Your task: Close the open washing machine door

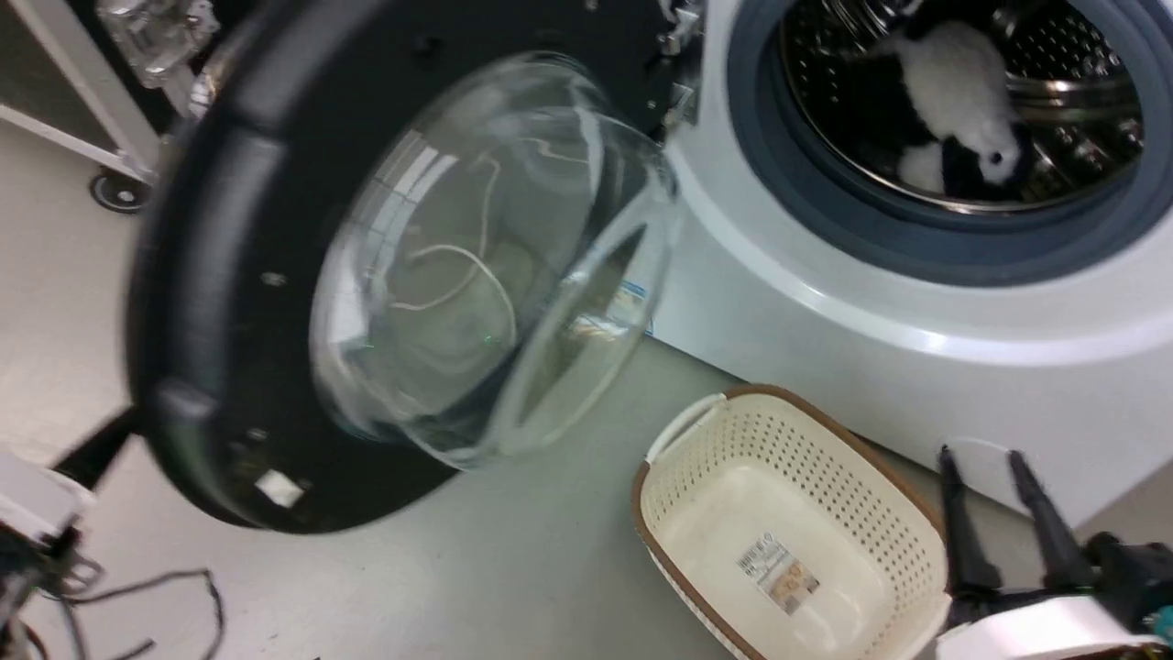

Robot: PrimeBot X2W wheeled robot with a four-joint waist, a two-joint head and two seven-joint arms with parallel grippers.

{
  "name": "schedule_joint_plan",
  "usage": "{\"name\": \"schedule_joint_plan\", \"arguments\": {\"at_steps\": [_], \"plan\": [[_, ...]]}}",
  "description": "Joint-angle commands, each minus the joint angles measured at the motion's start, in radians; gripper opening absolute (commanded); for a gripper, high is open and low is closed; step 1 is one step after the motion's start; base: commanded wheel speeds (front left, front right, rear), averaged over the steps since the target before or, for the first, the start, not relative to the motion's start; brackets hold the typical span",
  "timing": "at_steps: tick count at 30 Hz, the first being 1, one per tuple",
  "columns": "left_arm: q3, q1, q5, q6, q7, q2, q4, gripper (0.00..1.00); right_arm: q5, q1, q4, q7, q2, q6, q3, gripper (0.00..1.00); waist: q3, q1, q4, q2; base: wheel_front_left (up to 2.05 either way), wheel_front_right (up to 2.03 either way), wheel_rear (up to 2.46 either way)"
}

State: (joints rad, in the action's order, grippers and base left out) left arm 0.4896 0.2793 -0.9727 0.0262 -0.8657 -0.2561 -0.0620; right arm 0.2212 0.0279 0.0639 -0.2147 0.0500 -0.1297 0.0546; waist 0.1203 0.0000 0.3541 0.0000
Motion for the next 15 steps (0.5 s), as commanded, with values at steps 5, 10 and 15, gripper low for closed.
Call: {"name": "schedule_joint_plan", "arguments": {"at_steps": [5, 10, 15], "plan": [[-0.110, -0.074, -0.035, 0.015, -0.145, 0.049, 0.151, 0.00, 0.024, -0.013, 0.003, -0.020, 0.000, -0.001, 0.086, 1.00, -0.051, 0.0000, 0.048, 0.0000, 0.00, 0.00, 0.00], [-0.250, -0.133, -0.088, 0.038, -0.280, 0.109, 0.312, 0.00, 0.042, -0.008, 0.009, -0.031, 0.000, -0.001, 0.170, 1.00, -0.082, 0.0000, 0.083, 0.0000, 0.00, 0.00, 0.00], [-0.404, -0.164, -0.133, 0.079, -0.364, 0.150, 0.424, 0.00, 0.068, -0.012, 0.018, -0.041, 0.000, -0.001, 0.220, 1.00, -0.092, 0.0000, 0.083, 0.0000, 0.00, 0.00, 0.00]]}}
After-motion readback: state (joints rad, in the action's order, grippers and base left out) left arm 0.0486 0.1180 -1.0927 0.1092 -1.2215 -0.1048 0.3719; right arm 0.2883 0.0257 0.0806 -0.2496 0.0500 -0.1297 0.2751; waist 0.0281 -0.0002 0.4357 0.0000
